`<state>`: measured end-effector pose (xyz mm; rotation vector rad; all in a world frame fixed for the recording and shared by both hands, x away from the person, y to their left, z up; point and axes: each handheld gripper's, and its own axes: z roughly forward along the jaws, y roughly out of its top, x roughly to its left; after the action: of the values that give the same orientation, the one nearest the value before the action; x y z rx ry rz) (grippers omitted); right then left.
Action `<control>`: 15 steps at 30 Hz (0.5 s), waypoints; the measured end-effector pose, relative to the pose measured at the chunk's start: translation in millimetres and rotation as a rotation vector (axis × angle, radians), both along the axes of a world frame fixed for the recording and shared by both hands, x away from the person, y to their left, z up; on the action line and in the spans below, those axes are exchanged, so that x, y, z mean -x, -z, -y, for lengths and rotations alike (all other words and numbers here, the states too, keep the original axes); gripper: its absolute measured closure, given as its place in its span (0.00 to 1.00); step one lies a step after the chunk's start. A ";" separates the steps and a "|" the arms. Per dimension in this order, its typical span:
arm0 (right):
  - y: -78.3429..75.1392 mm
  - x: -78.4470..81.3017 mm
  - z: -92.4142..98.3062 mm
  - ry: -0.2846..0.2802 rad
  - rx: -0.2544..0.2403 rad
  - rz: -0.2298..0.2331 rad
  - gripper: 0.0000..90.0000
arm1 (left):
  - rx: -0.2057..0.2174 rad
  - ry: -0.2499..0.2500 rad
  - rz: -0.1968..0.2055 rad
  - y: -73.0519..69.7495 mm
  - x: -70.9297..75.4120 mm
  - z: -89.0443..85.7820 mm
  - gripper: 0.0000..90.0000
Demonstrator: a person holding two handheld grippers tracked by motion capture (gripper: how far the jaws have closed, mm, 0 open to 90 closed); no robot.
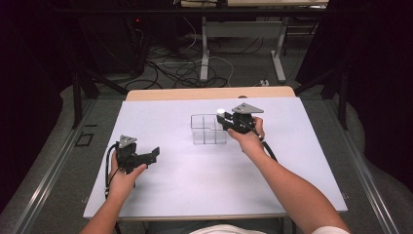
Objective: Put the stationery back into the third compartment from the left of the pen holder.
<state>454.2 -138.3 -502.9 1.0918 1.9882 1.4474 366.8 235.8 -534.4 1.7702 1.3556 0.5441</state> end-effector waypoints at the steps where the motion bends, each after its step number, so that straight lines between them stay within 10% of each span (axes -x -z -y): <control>1: 0.7 0.1 -0.1 -0.001 0.002 -0.005 0.74 | 0.000 0.000 0.000 0.0 0.0 0.2 0.01; 15: 5.7 1.0 -4.1 -0.016 0.031 -0.018 0.73 | 0.002 -0.001 -0.001 -0.1 -0.1 0.1 0.01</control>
<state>453.2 -134.2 -508.5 1.0824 2.0289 1.4151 366.9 235.8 -534.3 1.7679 1.3575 0.5428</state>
